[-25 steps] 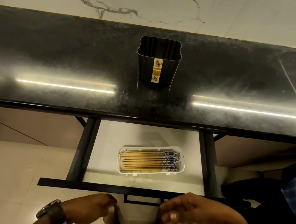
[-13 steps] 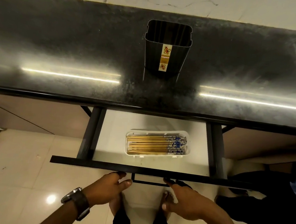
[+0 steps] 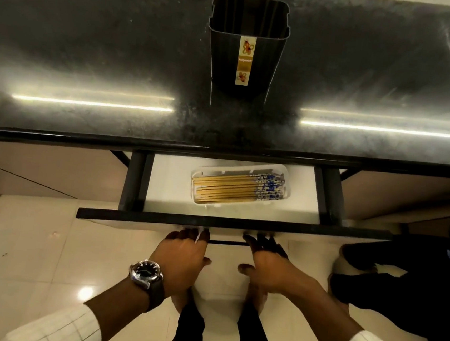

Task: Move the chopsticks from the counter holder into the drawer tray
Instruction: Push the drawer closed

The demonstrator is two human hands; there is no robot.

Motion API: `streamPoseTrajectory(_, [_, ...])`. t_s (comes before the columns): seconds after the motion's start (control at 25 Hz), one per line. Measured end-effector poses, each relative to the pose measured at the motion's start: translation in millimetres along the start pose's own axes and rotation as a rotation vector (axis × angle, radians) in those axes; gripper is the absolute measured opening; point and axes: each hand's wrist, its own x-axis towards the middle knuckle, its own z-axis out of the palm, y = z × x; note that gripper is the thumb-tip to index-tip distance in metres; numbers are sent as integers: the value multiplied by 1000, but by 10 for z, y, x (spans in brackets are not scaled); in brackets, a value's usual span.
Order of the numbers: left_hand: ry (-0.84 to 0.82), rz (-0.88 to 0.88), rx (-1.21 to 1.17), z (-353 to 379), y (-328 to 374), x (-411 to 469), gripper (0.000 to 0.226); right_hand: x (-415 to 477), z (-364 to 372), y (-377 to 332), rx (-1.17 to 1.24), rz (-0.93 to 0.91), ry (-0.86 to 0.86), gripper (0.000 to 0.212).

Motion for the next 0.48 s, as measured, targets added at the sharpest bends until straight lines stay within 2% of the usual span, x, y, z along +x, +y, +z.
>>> streamPoseTrajectory(0.16, [5, 119, 134, 74, -118, 220, 66, 181, -147, -53, 12, 28, 7, 71])
streamPoseTrajectory(0.32, [57, 95, 100, 128, -142, 438, 68, 316, -275, -80, 17, 27, 67, 60])
streamPoseTrajectory(0.48, [59, 20, 35, 251, -158, 545, 87, 458, -376, -72, 52, 20, 118, 54])
